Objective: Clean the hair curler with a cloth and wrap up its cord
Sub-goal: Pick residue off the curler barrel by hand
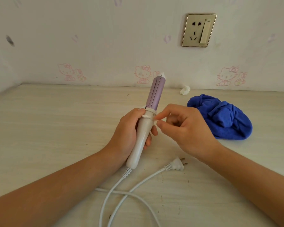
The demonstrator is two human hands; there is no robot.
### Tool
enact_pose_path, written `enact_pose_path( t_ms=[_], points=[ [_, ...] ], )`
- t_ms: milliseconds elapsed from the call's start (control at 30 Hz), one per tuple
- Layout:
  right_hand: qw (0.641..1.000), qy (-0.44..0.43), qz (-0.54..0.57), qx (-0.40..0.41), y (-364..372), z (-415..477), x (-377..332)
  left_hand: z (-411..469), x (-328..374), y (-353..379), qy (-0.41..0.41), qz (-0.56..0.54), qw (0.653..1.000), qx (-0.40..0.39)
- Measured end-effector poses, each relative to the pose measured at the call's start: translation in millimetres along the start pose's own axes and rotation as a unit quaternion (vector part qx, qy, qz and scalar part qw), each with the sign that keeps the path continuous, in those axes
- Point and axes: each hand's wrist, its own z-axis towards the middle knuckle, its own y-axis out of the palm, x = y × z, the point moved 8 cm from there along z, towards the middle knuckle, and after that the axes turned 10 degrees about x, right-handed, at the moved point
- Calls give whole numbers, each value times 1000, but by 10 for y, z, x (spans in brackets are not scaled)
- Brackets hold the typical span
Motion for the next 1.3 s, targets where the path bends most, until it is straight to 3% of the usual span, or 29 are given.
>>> enact_pose_path(
  t_ms=[133, 167, 400, 533, 700, 833, 900, 1033, 1200, 1300],
  points=[
    [982, 30, 37, -181, 310, -247, -18, 15, 8, -17, -8, -59, 997, 40],
    [980, 29, 34, -192, 344, -274, -28, 19, 13, -16, -11, -77, 996, 43],
    [1000, -6, -13, -7, 23, -9, -5, 95, -15, 16, 4, -65, 996, 61],
    [996, 30, 10, -82, 29, -19, 98, 322, 37, 254, 6, -88, 995, 48],
    [995, 45, 23, -90, -91, 49, 194, 480, -26, 414, -1, -98, 995, 7],
    [976, 82, 21, -201, 89, -133, 252, 471, -21, 313, 41, -81, 996, -1],
    [978, 79, 10, -192, 95, -139, 256, 483, -38, 279, 39, -81, 996, 0],
    [995, 64, 5, -80, -121, 7, 273, 514, -46, 276, 43, -89, 995, -2],
    [969, 112, 23, -218, 81, -145, 265, 507, -79, 275, 32, -101, 994, -7],
    [982, 97, 5, -164, 20, -70, 259, 503, -57, 277, 31, -109, 994, -8]
  ],
)
